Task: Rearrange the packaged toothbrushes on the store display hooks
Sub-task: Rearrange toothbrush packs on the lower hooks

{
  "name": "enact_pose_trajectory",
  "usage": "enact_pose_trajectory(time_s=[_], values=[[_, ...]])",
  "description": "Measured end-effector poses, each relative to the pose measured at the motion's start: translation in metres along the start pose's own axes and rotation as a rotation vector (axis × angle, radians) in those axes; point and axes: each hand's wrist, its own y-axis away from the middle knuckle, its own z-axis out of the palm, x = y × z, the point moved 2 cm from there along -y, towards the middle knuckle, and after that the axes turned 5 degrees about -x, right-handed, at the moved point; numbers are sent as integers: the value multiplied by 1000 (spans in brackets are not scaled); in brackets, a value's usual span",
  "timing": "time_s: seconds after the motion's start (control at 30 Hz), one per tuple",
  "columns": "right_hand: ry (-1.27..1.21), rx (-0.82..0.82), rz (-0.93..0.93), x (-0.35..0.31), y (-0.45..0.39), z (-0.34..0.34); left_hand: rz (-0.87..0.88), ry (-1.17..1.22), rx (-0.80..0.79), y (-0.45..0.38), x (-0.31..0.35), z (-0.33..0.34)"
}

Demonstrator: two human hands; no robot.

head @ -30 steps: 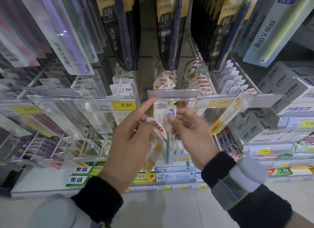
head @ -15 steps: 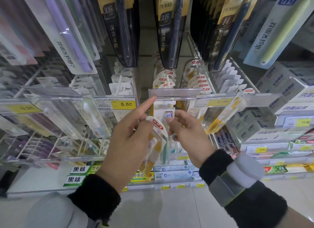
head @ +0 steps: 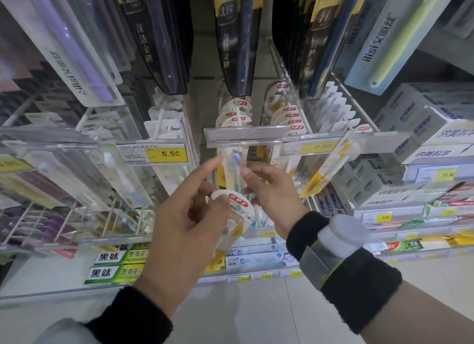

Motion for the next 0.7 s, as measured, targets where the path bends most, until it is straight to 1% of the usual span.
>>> enact_pose_trajectory(time_s=[0.1, 0.2, 0.33, 0.43, 0.53, 0.7], values=[[7, 1, 44, 10, 11, -20, -46, -58, 3, 1, -7, 11], [-12, 12, 142, 19, 21, -41, -88, -147, 17, -5, -14, 27], [-166, -21, 209, 21, 35, -66, -193, -153, 72, -25, -27, 50], [-242, -57, 166, 20, 41, -86, -254, -100, 81, -40, -31, 71], [-156, -76, 74, 17, 38, -98, -287, -62, 90, -52, -31, 85], [-69, 35, 26, 10, 20, -106, -365, 45, 132, -65, -38, 102]])
